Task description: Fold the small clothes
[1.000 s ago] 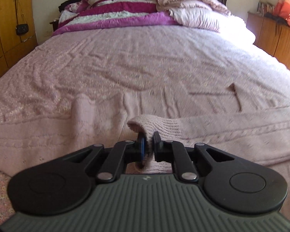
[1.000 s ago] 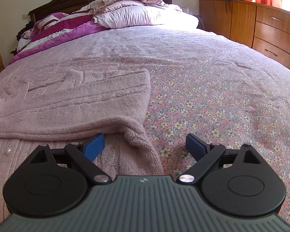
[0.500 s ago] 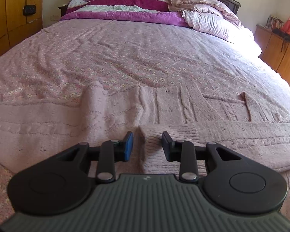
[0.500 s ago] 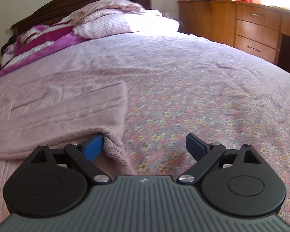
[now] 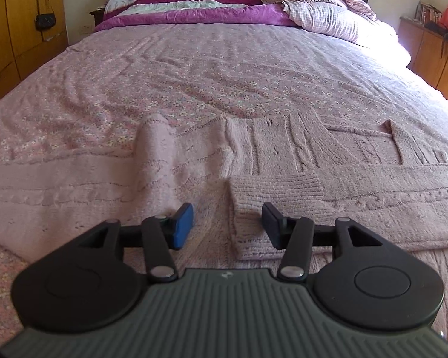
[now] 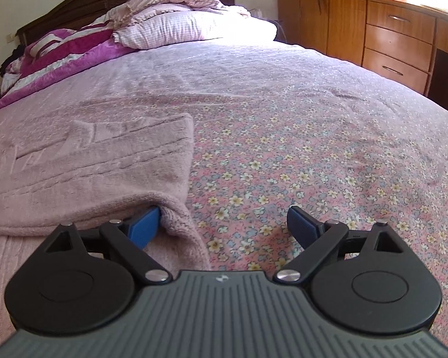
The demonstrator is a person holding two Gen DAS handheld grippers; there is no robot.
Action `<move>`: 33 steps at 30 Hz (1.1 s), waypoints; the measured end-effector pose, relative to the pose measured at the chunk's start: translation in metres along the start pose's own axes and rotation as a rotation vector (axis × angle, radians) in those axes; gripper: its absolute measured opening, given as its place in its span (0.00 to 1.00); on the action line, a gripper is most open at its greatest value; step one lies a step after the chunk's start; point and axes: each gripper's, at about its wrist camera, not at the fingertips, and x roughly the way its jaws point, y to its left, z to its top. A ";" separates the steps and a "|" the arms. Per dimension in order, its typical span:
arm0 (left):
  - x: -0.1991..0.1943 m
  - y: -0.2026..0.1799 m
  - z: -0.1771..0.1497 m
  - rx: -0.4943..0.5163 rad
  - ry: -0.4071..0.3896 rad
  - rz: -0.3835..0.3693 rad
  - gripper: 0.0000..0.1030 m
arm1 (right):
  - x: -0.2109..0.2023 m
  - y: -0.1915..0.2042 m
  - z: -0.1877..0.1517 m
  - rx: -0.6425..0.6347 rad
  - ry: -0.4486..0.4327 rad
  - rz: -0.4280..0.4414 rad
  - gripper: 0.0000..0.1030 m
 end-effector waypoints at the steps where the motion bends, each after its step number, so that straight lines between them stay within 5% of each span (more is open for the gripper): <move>1: -0.004 0.000 0.000 0.005 -0.001 0.003 0.56 | -0.003 0.001 0.000 -0.006 -0.003 0.005 0.92; 8: -0.039 0.009 0.006 0.036 -0.014 0.003 0.57 | -0.034 0.009 0.003 -0.007 -0.028 0.065 0.92; 20: -0.076 0.066 0.004 -0.050 -0.002 0.046 0.76 | -0.075 0.045 -0.022 -0.014 0.018 0.245 0.93; 23: -0.070 0.087 -0.005 -0.109 0.020 0.044 0.76 | -0.075 0.051 -0.032 -0.019 0.038 0.258 0.93; 27: -0.065 0.117 -0.014 -0.202 0.002 0.163 0.76 | -0.073 0.056 -0.044 -0.021 0.072 0.262 0.93; 33: -0.051 0.169 -0.024 -0.409 0.000 0.206 0.76 | -0.071 0.057 -0.057 -0.046 0.084 0.243 0.93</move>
